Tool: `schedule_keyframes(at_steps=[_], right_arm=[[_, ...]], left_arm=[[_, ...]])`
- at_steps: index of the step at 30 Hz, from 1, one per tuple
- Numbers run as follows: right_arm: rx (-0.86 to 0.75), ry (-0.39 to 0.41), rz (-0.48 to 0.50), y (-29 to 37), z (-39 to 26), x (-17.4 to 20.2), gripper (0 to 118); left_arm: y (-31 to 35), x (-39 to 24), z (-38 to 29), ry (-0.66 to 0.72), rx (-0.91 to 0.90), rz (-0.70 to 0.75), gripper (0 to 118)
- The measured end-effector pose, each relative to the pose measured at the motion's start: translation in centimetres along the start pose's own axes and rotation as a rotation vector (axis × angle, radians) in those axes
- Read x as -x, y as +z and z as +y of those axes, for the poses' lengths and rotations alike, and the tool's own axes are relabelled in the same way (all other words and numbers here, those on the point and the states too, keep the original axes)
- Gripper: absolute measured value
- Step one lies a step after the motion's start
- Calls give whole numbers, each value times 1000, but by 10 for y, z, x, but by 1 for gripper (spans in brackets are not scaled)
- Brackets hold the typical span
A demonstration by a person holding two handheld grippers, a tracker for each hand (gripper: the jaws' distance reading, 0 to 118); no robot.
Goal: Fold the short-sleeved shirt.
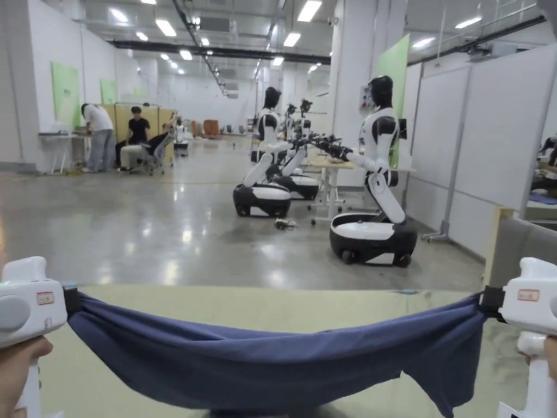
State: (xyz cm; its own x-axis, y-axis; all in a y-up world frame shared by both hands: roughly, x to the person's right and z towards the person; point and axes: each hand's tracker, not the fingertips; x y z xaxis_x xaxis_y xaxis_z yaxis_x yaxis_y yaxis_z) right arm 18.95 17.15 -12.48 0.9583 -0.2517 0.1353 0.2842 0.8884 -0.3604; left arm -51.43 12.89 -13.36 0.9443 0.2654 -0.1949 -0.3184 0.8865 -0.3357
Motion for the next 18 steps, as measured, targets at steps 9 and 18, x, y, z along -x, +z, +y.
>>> schedule_keyframes(at_steps=[9, 18], right_arm=[[268, -24, -75, 50, -201, -69, 8], [339, -48, -144, 68, -297, -96, 26]], left_arm=[[83, 85, -199, -23, 244, 101, 5], [105, 111, -276, -54, 347, 125, 58]])
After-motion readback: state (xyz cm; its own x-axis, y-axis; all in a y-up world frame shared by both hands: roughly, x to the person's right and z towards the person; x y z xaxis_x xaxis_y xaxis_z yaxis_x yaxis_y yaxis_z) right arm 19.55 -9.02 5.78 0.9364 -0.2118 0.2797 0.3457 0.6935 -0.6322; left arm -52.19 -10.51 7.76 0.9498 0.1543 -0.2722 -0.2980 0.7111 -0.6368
